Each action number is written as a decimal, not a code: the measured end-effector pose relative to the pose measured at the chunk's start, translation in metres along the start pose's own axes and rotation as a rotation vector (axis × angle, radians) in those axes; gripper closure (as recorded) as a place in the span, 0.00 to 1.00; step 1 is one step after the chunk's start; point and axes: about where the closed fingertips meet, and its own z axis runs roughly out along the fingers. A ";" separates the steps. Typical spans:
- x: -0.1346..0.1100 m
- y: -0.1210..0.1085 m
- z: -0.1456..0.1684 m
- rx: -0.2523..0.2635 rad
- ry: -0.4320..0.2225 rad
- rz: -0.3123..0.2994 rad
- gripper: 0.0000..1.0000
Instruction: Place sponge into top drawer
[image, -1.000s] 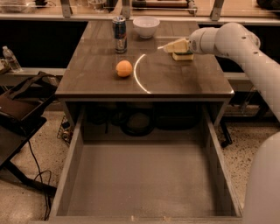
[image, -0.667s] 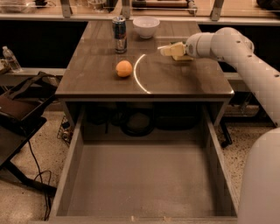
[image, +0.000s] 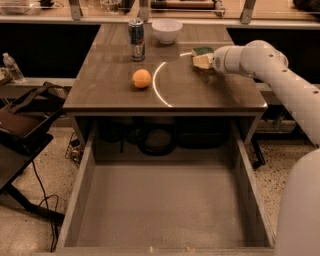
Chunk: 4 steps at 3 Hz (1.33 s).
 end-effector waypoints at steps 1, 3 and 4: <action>0.002 0.003 0.003 -0.005 0.003 0.000 0.88; -0.016 0.005 0.007 -0.005 -0.004 -0.008 1.00; -0.052 0.004 -0.025 0.014 -0.024 -0.046 1.00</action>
Offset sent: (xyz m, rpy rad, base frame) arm 0.0005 0.0023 -0.0016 0.0004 0.0020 0.0029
